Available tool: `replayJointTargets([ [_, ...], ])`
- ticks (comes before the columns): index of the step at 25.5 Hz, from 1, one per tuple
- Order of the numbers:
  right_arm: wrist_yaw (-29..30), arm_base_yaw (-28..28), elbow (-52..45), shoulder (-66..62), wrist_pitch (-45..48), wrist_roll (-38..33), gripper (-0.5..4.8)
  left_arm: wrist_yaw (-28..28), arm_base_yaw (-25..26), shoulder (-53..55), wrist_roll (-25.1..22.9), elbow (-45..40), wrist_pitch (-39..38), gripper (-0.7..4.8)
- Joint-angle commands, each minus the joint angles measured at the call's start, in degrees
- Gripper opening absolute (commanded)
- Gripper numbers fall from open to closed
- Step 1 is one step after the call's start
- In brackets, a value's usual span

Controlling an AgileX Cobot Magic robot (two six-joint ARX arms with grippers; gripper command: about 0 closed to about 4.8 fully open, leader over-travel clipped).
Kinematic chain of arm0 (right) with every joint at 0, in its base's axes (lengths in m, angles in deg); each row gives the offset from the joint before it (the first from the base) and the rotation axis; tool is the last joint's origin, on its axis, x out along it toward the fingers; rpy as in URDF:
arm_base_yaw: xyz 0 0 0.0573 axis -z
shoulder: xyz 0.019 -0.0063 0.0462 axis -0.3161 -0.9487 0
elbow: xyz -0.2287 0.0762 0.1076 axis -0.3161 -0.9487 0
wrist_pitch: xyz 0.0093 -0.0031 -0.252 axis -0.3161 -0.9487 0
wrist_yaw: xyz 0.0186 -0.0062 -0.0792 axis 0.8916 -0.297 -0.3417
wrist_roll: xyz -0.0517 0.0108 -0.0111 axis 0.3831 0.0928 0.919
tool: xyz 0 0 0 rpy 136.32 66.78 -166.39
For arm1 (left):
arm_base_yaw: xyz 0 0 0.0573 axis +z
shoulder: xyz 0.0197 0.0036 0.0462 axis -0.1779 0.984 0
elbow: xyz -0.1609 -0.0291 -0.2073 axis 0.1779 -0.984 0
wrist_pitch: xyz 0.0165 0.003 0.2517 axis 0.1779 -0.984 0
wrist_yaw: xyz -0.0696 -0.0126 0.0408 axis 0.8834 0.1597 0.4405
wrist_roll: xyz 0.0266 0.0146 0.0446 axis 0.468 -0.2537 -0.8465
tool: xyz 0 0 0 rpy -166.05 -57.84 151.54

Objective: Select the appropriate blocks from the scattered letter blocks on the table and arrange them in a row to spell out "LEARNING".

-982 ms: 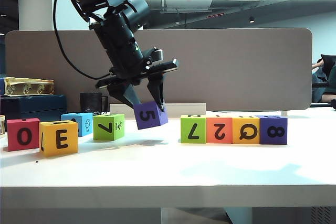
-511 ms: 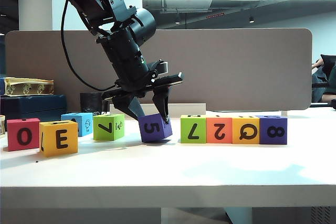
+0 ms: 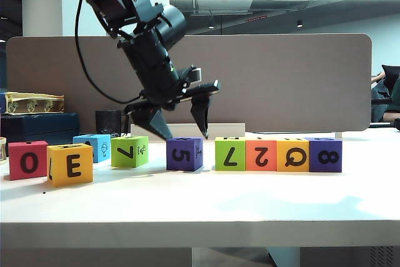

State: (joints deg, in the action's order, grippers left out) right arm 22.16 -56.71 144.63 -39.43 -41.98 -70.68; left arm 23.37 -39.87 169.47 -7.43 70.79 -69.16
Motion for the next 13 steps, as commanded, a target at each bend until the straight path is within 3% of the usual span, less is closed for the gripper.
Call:
replayJointTargets([
  [1, 0.0, 0.0, 0.2, 0.1, 0.5, 0.2, -0.02, 0.1, 0.0, -0.3, -0.7, 4.4, -3.6, 3.5],
  [7, 0.0, 0.0, 0.2, 0.1, 0.5, 0.2, -0.02, -1.2, 0.0, -0.3, -5.8, 11.8, -8.7, 3.5],
  [13, 0.0, 0.0, 0.2, 0.1, 0.6, 0.2, -0.02, -7.2, 1.2, -0.9, -15.7, 15.9, -19.1, 3.49],
])
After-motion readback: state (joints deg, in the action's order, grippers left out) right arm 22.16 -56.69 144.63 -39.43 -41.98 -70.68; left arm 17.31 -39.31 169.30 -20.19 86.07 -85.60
